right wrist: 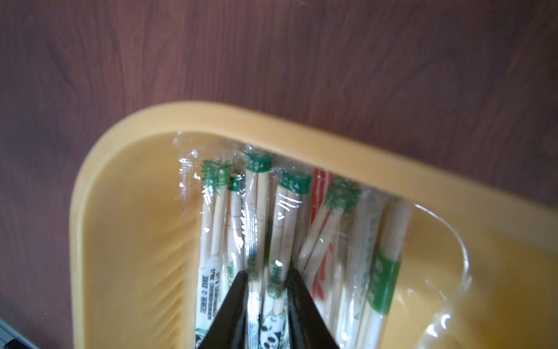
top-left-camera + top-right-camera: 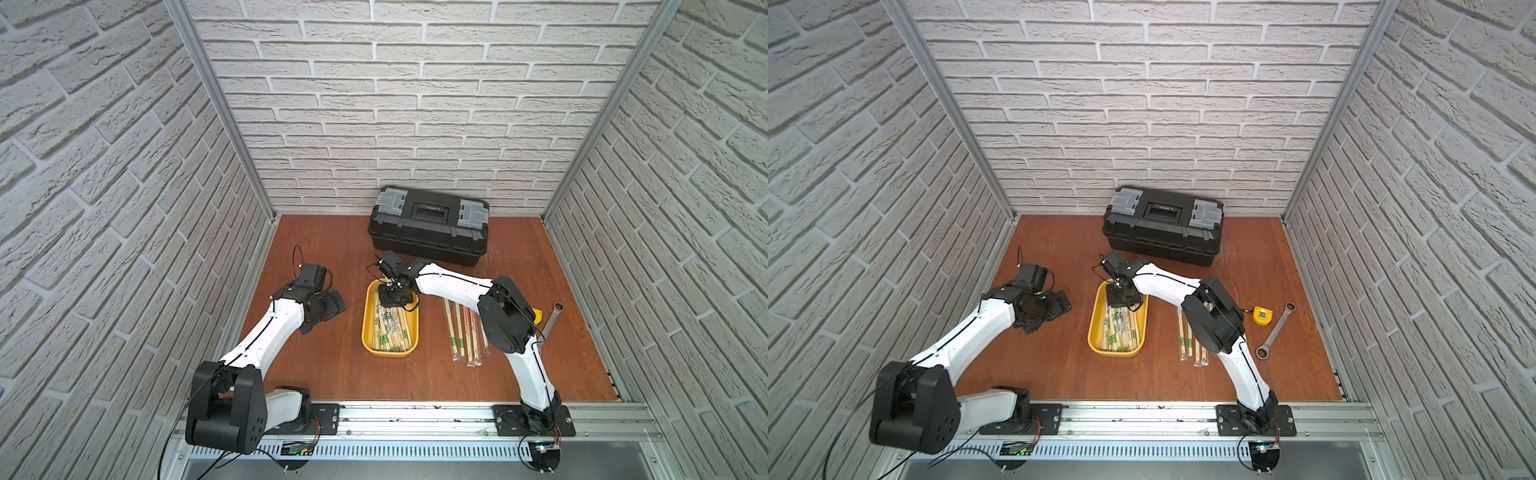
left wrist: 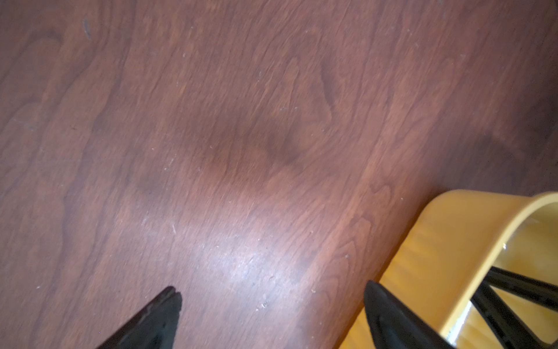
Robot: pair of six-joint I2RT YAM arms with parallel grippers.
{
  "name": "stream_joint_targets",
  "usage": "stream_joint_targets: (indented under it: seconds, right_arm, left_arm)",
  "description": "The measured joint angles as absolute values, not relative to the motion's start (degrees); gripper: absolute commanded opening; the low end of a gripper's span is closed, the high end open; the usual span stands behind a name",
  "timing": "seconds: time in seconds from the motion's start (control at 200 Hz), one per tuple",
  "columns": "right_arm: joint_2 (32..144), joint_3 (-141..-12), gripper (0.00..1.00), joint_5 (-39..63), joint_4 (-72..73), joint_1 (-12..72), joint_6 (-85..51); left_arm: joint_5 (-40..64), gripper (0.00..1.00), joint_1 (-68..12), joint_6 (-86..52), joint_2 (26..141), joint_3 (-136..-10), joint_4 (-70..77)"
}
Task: Take the paired disposable chopsticks out of the storage box
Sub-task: Pick up the paired disposable chopsticks from the storage box.
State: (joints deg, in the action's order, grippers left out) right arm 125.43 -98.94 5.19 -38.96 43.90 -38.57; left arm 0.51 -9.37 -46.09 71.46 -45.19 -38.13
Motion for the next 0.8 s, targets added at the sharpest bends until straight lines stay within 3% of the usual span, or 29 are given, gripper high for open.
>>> stream_joint_targets:
  seconds: [0.34, 0.545, 0.8]
  right_arm:
    - [125.49, -99.11, 0.28, 4.4, -39.24, 43.9, -38.33]
    - [125.49, -99.11, 0.22, 3.73, -39.66, 43.9, -37.91]
    - [124.64, -98.1, 0.29, 4.12, -39.0, 44.18, -38.15]
  left_arm:
    - [0.73, 0.98, -9.37, -46.13, 71.46, -44.8, -37.82]
    - [0.95, 0.98, -9.37, -46.17, 71.46, -44.64, -37.69]
    - [1.13, 0.98, -9.37, -46.3, 71.46, -44.6, -37.69]
